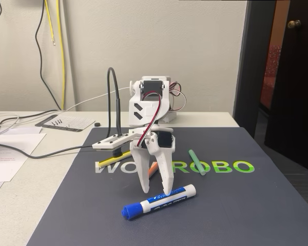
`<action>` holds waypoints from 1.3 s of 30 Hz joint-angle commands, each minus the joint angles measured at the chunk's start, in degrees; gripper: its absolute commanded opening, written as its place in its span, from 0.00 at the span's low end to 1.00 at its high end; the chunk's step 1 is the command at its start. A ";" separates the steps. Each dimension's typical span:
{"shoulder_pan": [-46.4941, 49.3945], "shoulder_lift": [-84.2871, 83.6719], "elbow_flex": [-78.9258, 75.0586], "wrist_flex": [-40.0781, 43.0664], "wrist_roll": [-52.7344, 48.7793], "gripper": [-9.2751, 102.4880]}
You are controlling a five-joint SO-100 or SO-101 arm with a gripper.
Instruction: Pick up the blue marker.
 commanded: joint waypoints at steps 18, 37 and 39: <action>-4.22 1.14 -1.76 0.97 3.16 0.30; -4.48 0.09 -1.76 0.26 -0.97 0.22; -4.57 0.09 -1.76 0.44 -1.32 0.22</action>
